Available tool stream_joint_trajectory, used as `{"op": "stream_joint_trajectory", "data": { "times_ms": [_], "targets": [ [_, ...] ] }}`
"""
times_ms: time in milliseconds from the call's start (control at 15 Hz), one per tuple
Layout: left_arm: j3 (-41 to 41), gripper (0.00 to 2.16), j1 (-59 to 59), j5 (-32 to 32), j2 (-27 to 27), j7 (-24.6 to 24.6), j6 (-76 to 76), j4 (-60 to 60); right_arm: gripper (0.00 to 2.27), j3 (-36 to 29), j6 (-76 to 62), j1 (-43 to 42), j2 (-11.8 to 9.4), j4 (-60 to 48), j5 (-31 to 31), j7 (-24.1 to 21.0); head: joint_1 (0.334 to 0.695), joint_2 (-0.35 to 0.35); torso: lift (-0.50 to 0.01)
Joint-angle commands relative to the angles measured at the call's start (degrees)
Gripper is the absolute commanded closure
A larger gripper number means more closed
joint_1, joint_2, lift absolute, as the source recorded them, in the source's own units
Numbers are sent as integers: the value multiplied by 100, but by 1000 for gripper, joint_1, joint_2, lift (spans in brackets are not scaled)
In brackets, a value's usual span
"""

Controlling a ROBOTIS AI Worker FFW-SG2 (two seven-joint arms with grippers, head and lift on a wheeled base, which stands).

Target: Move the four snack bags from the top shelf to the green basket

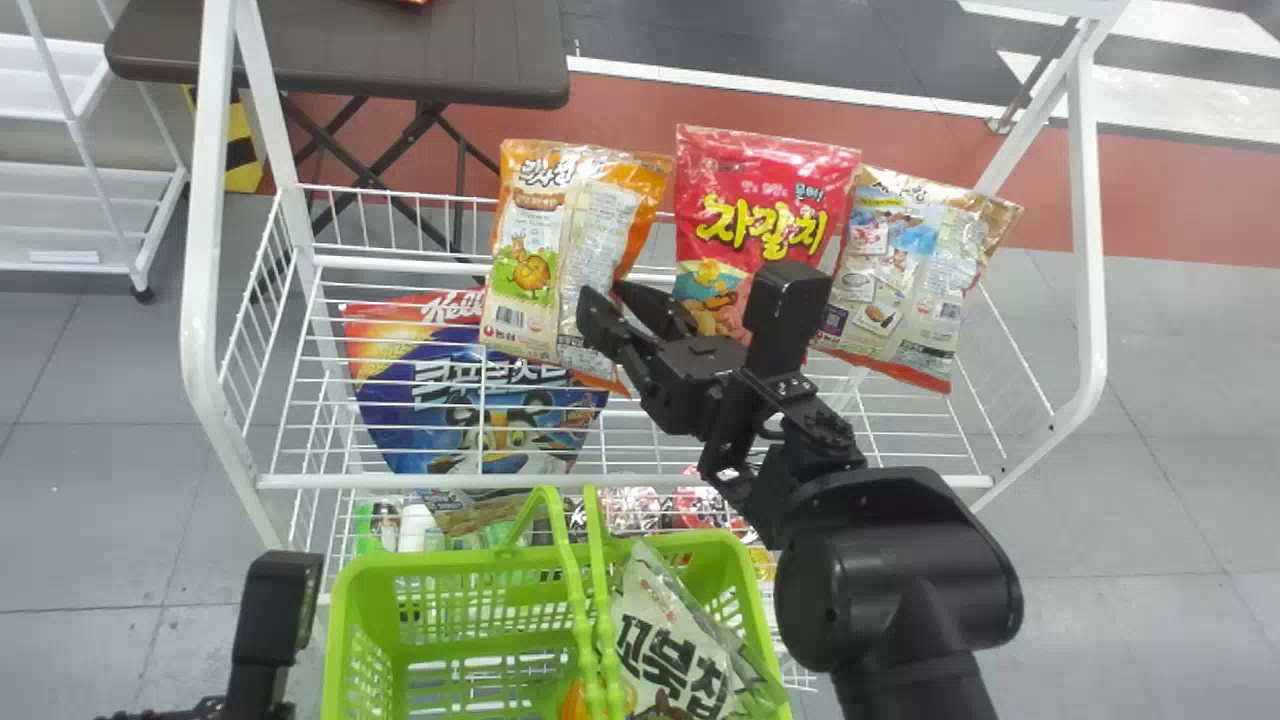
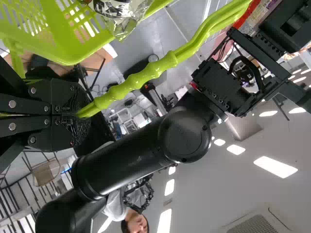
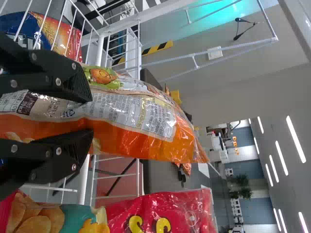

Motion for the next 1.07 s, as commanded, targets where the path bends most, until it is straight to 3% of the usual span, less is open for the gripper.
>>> {"op": "stream_joint_trajectory", "data": {
  "times_ms": [0, 267, 467, 600, 800, 1000],
  "targets": [
    [-24, 2078, 2, 1, 1, 0, 3, -4, 2071, -53, -21, 161, -50, -230, 49, 33, 695, -215, 0],
    [2, 2081, 116, -8, 1, 0, 3, -109, 2071, -527, 102, 908, -129, -1417, 110, 438, 695, -241, 0],
    [20, 2081, 178, -25, 1, 44, -15, -197, 2071, -1380, 1174, 1629, -129, -2665, -276, 1106, 695, -304, 0],
    [20, 2078, 186, -34, 1, 79, 3, -241, 2071, -2162, 2246, 2112, -102, -3438, -821, 1466, 695, -350, 0],
    [2, 2081, 178, -87, -25, 141, 3, -312, 2071, -3392, 3916, 2762, 56, -4247, -1735, 1976, 695, -350, 0],
    [-51, 2078, 169, -148, -43, 211, 3, -329, 2071, -4386, 6448, 2762, 114, -4774, -2034, 2749, 695, -350, 0]
  ]
}}
